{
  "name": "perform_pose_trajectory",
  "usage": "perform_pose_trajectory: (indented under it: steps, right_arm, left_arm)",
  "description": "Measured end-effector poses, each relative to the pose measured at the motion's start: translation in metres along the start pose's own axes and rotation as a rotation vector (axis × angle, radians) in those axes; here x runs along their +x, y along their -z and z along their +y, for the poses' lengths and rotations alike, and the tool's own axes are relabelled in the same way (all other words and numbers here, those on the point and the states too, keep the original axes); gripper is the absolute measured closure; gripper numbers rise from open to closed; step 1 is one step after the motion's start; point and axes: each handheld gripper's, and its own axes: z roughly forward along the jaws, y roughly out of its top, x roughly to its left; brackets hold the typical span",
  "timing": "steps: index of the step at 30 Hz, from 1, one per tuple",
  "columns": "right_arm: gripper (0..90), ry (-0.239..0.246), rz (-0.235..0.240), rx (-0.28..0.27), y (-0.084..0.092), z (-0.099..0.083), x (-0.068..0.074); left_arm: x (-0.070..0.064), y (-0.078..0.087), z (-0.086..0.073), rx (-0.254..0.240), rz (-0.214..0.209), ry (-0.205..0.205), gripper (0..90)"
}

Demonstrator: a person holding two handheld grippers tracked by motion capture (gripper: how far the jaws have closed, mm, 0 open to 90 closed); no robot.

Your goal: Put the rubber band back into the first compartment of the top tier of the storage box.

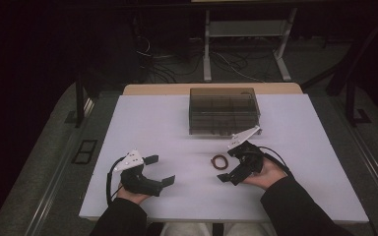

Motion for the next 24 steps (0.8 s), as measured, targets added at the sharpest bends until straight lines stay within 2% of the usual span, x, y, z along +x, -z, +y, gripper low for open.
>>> perform_pose_trajectory:
  steps: [7,24]
  right_arm:
    - [0.1,0.036,0.012,0.019,-0.008,0.001,-0.002]
    - [0.1,0.039,0.030,0.044,-0.026,0.002,-0.007]
  left_arm:
    - [0.000,0.000,0.000,0.000,-0.001,-0.001,0.0]
    - [0.000,0.000,0.000,0.002,-0.002,-0.001,0.0]
